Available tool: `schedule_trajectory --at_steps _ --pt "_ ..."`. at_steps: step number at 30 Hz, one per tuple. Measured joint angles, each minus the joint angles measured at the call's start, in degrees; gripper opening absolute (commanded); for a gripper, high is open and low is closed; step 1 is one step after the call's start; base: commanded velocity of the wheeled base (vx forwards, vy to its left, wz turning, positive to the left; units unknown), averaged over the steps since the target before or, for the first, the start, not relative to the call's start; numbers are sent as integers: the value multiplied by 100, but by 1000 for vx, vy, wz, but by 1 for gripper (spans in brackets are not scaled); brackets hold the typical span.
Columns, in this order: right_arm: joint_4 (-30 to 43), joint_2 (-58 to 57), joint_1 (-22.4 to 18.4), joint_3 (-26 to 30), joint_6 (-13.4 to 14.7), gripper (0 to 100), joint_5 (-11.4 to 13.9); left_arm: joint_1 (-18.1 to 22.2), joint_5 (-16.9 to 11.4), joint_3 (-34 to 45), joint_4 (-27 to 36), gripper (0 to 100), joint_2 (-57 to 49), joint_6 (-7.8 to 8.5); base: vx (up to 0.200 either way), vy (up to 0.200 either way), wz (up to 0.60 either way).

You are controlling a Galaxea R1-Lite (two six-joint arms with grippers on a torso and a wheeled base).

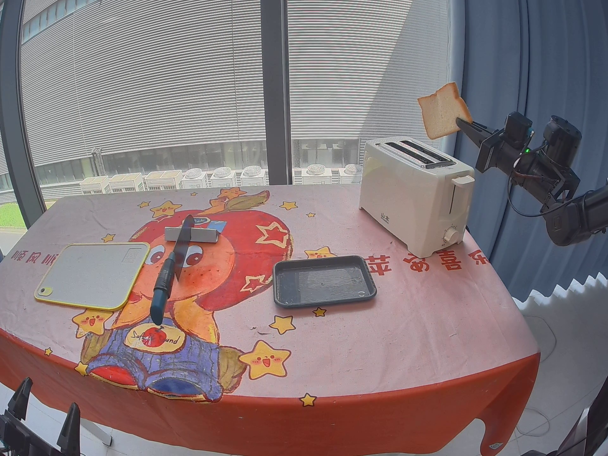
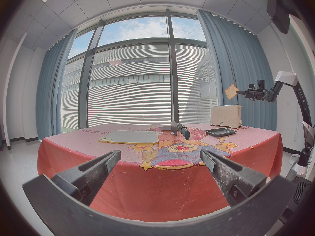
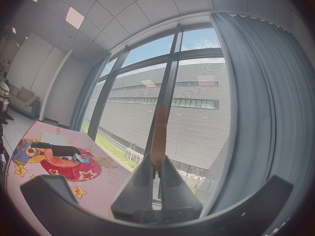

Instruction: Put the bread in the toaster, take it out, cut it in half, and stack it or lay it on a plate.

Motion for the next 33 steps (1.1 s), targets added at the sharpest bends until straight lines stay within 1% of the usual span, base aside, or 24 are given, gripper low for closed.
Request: schedule_trajectory --at_steps 13,18,25,29,33 --pt "35 165 44 -9 0 0 16 0 0 0 0 100 0 0 0 0 0" --pt "508 182 52 -66 -34 0 13 0 0 0 0 100 0 0 0 0 0" --pt "785 243 39 -385 -91 0 13 0 0 0 0 100 0 0 0 0 0" --pt "976 265 74 -474 -107 0 10 0 0 0 0 100 0 0 0 0 0" --pt "1236 273 99 -551 -257 0 -15 0 0 0 0 100 0 0 0 0 0"
